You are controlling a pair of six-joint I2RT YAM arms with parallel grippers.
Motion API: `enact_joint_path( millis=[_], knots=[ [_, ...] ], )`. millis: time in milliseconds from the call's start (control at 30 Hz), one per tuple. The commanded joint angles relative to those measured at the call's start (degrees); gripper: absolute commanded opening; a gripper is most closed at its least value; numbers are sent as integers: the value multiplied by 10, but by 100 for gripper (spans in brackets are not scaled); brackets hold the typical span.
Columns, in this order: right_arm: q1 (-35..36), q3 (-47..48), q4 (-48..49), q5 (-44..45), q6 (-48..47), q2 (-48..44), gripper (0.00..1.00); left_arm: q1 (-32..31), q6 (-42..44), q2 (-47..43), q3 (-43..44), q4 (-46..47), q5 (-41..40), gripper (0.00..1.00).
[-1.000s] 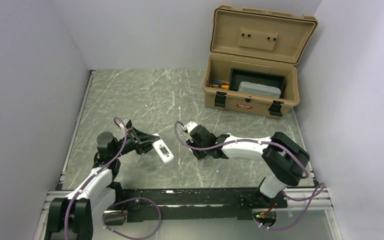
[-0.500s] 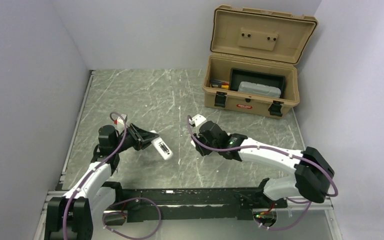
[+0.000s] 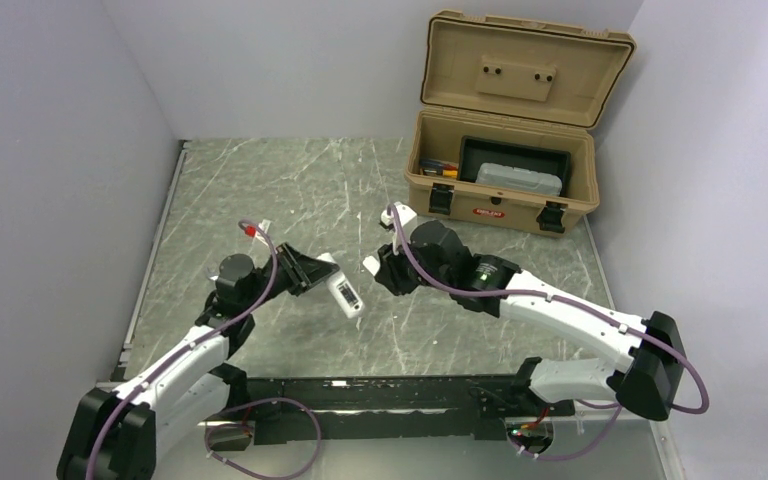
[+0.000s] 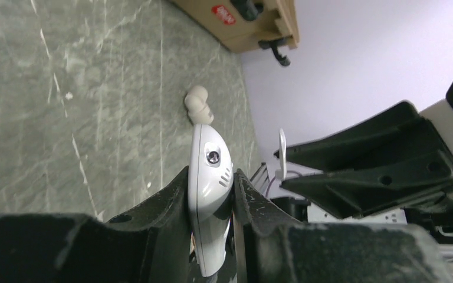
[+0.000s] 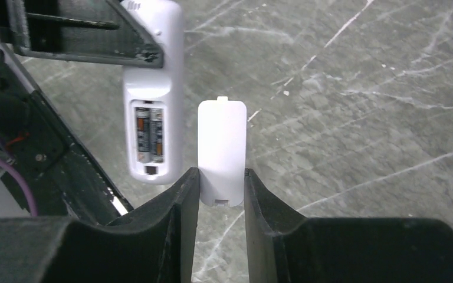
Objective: Load the batteries into the remote control
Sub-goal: Load the battery cover into the remote control.
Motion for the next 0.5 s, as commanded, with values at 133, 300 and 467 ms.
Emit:
enact_joint_path(
  millis=[133,300,467],
  knots=[
    [32,44,-16,-5,18,0,26,-46,-81,29,-13,161,-146,0],
    [50,57,-21,15,16,15,27,-71,-86,41,2,159,-180,0],
    [56,59,-16,19,17,27,26,-81,-95,51,6,178,-183,0]
  ],
)
